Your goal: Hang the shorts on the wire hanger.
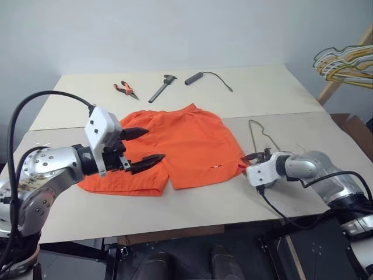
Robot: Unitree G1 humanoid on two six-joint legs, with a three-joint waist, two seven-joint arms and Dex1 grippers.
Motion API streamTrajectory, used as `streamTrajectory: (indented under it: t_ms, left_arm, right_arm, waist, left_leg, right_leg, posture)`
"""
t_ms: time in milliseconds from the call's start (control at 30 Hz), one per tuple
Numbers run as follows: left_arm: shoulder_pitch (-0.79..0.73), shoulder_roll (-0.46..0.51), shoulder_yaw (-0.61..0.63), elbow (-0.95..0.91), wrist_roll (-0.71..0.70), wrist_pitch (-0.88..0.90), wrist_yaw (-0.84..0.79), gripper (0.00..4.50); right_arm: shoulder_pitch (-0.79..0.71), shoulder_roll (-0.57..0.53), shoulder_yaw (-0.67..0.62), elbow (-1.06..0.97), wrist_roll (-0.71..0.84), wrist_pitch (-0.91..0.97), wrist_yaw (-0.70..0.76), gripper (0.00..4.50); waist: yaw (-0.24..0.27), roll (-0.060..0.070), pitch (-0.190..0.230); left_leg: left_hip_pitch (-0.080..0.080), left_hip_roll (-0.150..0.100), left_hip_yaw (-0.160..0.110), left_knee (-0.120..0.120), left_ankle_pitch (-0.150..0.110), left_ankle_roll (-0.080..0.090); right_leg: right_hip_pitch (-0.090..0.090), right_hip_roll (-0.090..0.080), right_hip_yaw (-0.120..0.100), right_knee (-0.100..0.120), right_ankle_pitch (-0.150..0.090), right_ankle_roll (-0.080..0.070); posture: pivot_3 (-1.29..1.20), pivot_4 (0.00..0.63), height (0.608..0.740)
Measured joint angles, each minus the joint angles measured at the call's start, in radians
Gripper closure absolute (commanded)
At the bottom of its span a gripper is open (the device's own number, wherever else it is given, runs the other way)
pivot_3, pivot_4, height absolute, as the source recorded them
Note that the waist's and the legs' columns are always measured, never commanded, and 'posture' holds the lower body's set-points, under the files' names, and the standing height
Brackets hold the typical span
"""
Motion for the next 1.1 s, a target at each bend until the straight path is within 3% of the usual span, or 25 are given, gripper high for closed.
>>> streamTrajectory:
  t_ms: [133, 267, 467, 600, 767, 900, 1100]
  left_arm:
    - [0.002, 0.0, 0.001, -0.001, 0.001, 0.0, 0.001, 0.0]
    - [0.002, -0.001, 0.0, -0.002, 0.004, -0.001, 0.001, 0.0]
    - [0.013, 0.004, 0.001, 0.0, 0.015, -0.025, -0.023, 0.0]
    - [0.018, 0.01, -0.001, 0.008, 0.034, -0.045, -0.055, 0.0]
    - [-0.035, 0.017, -0.024, 0.084, 0.08, -0.091, -0.099, 0.0]
    - [-0.068, 0.016, -0.051, 0.127, 0.107, -0.112, -0.123, 0.0]
    - [-0.089, -0.012, -0.123, 0.135, 0.127, -0.128, -0.154, 0.0]
  right_arm:
    - [-0.027, 0.036, 0.016, 0.055, -0.044, -0.032, -0.035, 4.49]
    - [-0.038, 0.058, 0.015, 0.054, -0.032, -0.021, -0.005, 4.49]
    - [0.075, 0.109, 0.008, -0.287, 0.237, 0.256, 0.262, 4.49]
    - [0.099, 0.217, 0.028, -0.504, 0.296, 0.426, 0.289, 4.49]
    - [0.08, 0.445, 0.12, -0.582, 0.218, 0.614, 0.2, 4.49]
    - [0.071, 0.519, 0.169, -0.634, 0.196, 0.71, 0.181, 3.43]
    - [0.124, 0.336, 0.097, -0.714, 0.245, 0.742, 0.253, 1.36]
  waist:
    - [-0.007, -0.001, -0.001]
    - [-0.013, -0.001, -0.001]
    - [-0.017, -0.001, -0.001]
    - [-0.02, -0.001, -0.001]
    - [-0.021, -0.001, -0.001]
    - [-0.021, -0.001, -0.001]
    - [-0.02, -0.001, -0.001]
  left_leg:
    - [0.001, 0.001, 0.0, 0.0, 0.0, 0.0]
    - [0.001, 0.001, 0.0, 0.0, 0.0, 0.0]
    - [-0.001, 0.007, -0.001, 0.001, -0.004, -0.003]
    - [0.0, 0.011, 0.0, 0.002, -0.005, -0.004]
    - [0.001, 0.014, 0.0, 0.002, -0.003, -0.007]
    - [-0.001, 0.014, 0.001, 0.002, -0.005, -0.007]
    - [-0.001, 0.014, 0.002, 0.003, -0.007, -0.005]
  right_leg:
    - [0.0, 0.001, 0.001, 0.0, 0.002, -0.001]
    - [0.0, 0.002, 0.001, 0.0, 0.002, -0.001]
    - [-0.001, 0.009, 0.003, -0.001, 0.002, -0.001]
    - [-0.002, 0.013, 0.003, -0.001, 0.003, -0.004]
    - [-0.002, 0.016, 0.003, -0.001, 0.005, -0.007]
    - [-0.003, 0.016, 0.002, 0.0, 0.005, -0.007]
    - [-0.002, 0.014, 0.0, -0.003, 0.005, -0.007]
  posture:
    - [-0.02, 0.08, 0.74]
    - [-0.03, 0.08, 0.74]
    - [-0.05, 0.085, 0.74]
    - [-0.07, 0.088, 0.74]
    - [-0.1, 0.096, 0.74]
    - [-0.11, 0.097, 0.74]
    - [-0.14, 0.085, 0.74]
